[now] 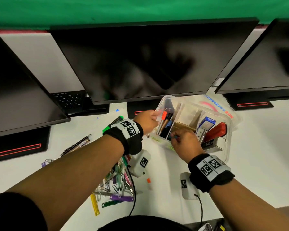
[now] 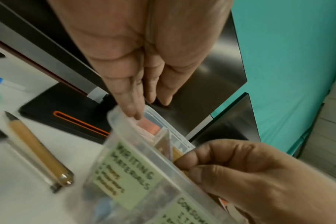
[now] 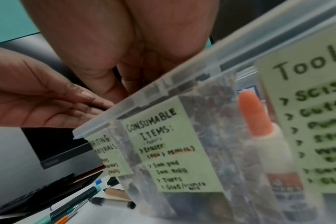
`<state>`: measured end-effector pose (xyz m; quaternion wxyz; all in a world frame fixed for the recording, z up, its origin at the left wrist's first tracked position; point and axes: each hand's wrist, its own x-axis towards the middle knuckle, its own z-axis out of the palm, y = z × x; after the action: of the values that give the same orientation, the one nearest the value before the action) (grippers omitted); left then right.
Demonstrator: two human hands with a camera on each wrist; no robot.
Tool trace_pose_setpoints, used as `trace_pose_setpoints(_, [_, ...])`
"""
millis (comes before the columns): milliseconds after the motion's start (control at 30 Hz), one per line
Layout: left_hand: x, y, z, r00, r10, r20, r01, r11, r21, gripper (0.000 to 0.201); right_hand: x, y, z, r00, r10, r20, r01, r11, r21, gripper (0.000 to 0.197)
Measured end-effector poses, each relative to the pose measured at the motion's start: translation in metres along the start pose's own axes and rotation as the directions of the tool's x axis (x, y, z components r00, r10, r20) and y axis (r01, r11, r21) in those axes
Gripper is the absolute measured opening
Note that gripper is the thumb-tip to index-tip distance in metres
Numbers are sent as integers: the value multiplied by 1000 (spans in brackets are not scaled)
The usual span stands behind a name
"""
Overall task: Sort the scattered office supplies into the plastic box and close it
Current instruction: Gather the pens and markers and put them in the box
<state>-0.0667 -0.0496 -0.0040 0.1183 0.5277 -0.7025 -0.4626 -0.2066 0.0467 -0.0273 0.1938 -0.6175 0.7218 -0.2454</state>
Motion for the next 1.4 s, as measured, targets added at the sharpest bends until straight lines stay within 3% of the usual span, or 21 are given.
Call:
trace_pose_setpoints(133, [-10,-31,-28,992,-39,-122,26,994,-104,31,6,-16,7,995,-84,-60,81,995,-54,13])
trace_pose_setpoints(233, [-23,-68,-56,978,-66,-200,65,998,-12,26,8,-40,21,975,-221,-9,219,971,-100,15])
trace_pose_setpoints(367, [-43,-126,-87,953,-169,-252,222,955,198,26,7,-70,57,934,-281,221,296,955,-36,24])
trace_pose_setpoints(467, [-57,-167,-100,933,-282,-225,341,892,297,30,12,-80,90,877,-156,454,256,952,-168,35])
trace_pose_setpoints(533, [-65,-187,-106,915,-338,-221,399,836,376,32,21,-78,113,842,-62,536,247,928,-280,38])
trace_pose_setpoints(667, [-73,-210,-115,877,-404,-259,480,755,447,37,48,-74,145,879,70,471,128,918,-375,49])
trace_pose_setpoints(833, [-69,-224,-120,869,-437,-231,491,709,506,49,73,-72,154,920,148,362,26,901,-434,50])
trace_pose_setpoints(1033, [-56,-234,-118,876,-439,-201,470,678,565,62,89,-68,160,890,239,388,-38,887,-459,53])
trace_pose_setpoints(1400, [-43,-245,-115,907,-400,-133,387,664,640,29,105,-78,169,866,328,378,-147,888,-435,33])
